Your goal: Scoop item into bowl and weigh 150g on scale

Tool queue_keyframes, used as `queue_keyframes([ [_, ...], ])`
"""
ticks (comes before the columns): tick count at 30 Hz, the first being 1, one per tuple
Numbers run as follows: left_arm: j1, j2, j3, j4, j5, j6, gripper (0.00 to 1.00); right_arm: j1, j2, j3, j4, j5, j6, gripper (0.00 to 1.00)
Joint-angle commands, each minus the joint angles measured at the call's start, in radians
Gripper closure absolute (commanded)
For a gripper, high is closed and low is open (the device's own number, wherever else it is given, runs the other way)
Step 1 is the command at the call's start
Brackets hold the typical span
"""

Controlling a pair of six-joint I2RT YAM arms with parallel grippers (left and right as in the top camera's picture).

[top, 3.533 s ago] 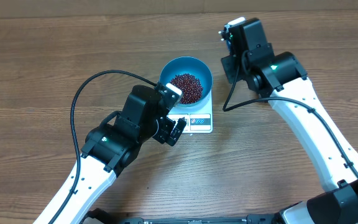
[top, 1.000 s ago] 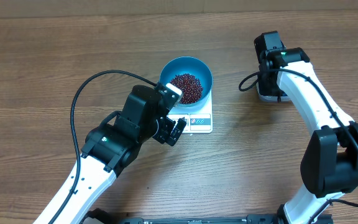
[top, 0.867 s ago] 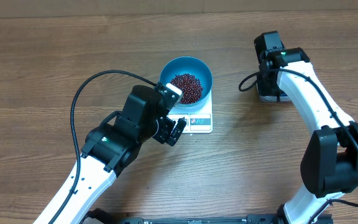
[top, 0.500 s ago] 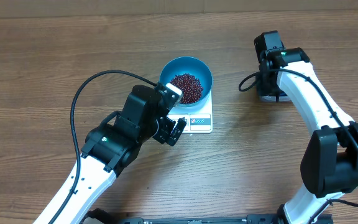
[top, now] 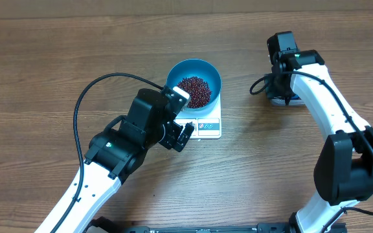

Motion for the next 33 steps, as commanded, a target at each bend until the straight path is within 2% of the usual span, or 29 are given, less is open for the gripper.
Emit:
queue_keyframes([
  [1,0.002,-0.013,0.002,0.003,0.000,0.009,0.01,-0.011,0.003,-0.007,0.017,-0.109,-0.012,0.96],
  [19,0.002,-0.013,0.002,0.002,0.000,0.009,0.01,-0.122,0.003,-0.008,0.016,-0.285,-0.016,0.96],
  [33,0.002,-0.013,0.002,0.001,0.000,0.009,0.00,-0.142,0.003,-0.008,0.012,-0.310,-0.053,0.96],
])
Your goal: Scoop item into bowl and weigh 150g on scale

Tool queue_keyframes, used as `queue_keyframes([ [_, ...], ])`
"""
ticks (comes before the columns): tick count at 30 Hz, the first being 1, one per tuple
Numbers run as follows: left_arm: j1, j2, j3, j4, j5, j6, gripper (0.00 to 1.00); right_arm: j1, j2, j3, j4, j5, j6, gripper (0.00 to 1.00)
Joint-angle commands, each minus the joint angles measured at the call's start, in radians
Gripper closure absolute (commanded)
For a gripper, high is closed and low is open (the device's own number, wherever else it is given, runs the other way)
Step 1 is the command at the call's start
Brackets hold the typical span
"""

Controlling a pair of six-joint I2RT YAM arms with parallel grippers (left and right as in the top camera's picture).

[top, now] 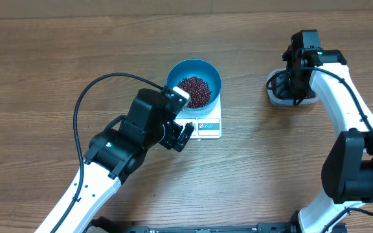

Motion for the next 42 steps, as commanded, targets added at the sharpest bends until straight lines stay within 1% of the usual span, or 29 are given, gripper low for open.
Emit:
queue_keyframes([
  [1,0.002,-0.013,0.002,0.001,0.000,0.009,0.01,-0.011,0.006,-0.008,0.014,-0.065,-0.046,0.96],
  [6,0.002,-0.013,0.002,0.001,0.000,0.009,0.00,-0.031,0.006,-0.008,0.018,-0.107,-0.054,0.96],
  [8,0.002,-0.013,0.002,0.001,0.000,0.009,0.01,-0.056,0.006,-0.008,0.022,-0.168,-0.076,0.96],
  [13,0.002,-0.013,0.002,0.001,0.000,0.009,0.01,-0.111,0.006,-0.008,0.026,-0.262,-0.079,0.96],
  [15,0.002,-0.013,0.002,0.001,0.000,0.009,0.01,-0.127,0.006,-0.008,0.022,-0.303,-0.106,0.96],
  [26,0.002,-0.013,0.002,0.001,0.000,0.009,0.00,-0.168,0.006,-0.008,0.016,-0.319,-0.130,0.96],
  [30,0.002,-0.013,0.002,0.001,0.000,0.009,0.01,-0.181,0.006,-0.008,0.004,-0.381,-0.181,0.96],
  [38,0.002,-0.013,0.002,0.001,0.000,0.009,0.00,-0.206,0.006,-0.008,0.000,-0.409,-0.182,0.96],
  [42,0.002,-0.013,0.002,0.001,0.000,0.009,0.00,-0.211,0.006,-0.008,-0.016,-0.452,-0.220,0.96],
])
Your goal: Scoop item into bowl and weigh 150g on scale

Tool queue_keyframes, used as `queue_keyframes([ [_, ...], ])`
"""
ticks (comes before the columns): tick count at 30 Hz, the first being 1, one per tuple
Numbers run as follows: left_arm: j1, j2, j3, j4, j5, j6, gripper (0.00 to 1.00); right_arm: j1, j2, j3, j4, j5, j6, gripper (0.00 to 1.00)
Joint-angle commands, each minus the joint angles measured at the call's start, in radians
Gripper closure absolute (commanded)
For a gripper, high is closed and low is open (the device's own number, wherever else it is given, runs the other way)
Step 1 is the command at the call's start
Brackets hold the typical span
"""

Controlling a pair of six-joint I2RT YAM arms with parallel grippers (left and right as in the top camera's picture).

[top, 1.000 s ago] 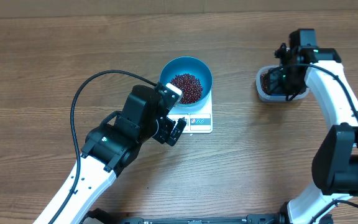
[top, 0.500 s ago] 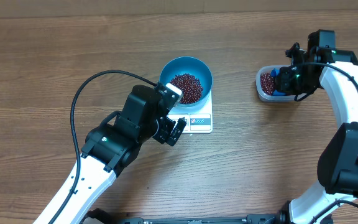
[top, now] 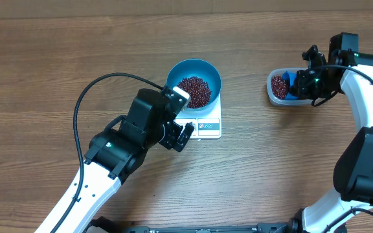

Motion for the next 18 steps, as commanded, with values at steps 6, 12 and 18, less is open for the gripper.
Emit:
queue_keyframes([
  [6,0.002,-0.013,0.002,0.002,0.000,0.009,0.00,-0.003,0.005,-0.008,-0.005,-0.102,-0.050,0.96],
  [12,0.002,-0.013,0.002,0.002,0.000,0.009,0.00,-0.003,0.005,-0.008,-0.018,-0.103,-0.058,0.96],
  [18,0.002,-0.013,0.002,0.002,0.000,0.009,0.00,-0.003,0.005,-0.008,-0.025,-0.113,-0.076,0.96],
])
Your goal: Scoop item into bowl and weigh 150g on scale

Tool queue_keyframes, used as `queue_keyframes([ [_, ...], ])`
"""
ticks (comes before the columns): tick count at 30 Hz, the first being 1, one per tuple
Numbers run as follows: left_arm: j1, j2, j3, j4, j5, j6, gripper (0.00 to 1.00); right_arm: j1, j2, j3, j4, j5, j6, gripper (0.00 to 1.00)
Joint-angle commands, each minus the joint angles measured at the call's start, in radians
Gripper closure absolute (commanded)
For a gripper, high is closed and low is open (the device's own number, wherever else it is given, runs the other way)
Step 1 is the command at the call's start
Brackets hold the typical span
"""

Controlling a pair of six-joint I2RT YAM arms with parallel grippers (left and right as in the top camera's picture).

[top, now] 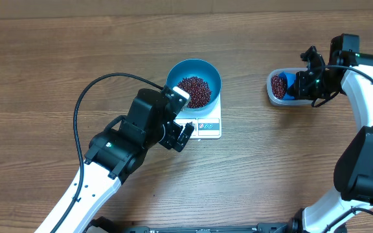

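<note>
A blue bowl [194, 70] holding red beans [194, 90] stands on the white scale [204, 127] at mid table. My left gripper [186, 134] rests at the scale's front left corner; whether its fingers are apart is unclear from above. At the right, a small clear container [276, 97] holds more red beans [278, 85]. A blue scoop [292, 87] lies inside the container on its right side. My right gripper [306, 83] is shut on the scoop from the right.
The left arm's black cable [89, 90] loops over the table left of the bowl. The right arm [368, 97] runs down the right edge of the view. The wooden table [57, 52] stretches around both stations.
My right wrist first covered the container from its left side. Then it stood over the container. Then it was to the container's right with the blue scoop inside and the beans showing, as now. The left arm, bowl and scale stayed where they were throughout.
</note>
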Motion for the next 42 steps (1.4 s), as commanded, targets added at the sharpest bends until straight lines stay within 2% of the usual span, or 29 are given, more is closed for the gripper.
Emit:
queue_keyframes([
  [1,0.002,-0.013,0.002,0.002,0.000,0.009,0.00,0.003,0.002,-0.007,-0.005,-0.062,-0.023,0.96],
  [14,0.002,-0.013,0.002,0.002,0.000,0.009,0.00,-0.004,0.002,-0.007,-0.026,-0.093,-0.072,0.96],
  [25,0.002,-0.013,0.002,0.002,0.000,0.009,0.01,-0.085,0.002,-0.008,-0.028,-0.199,-0.082,0.96],
  [42,0.002,-0.013,0.002,0.002,0.000,0.009,0.00,-0.148,0.002,-0.014,-0.027,-0.262,-0.086,0.96],
])
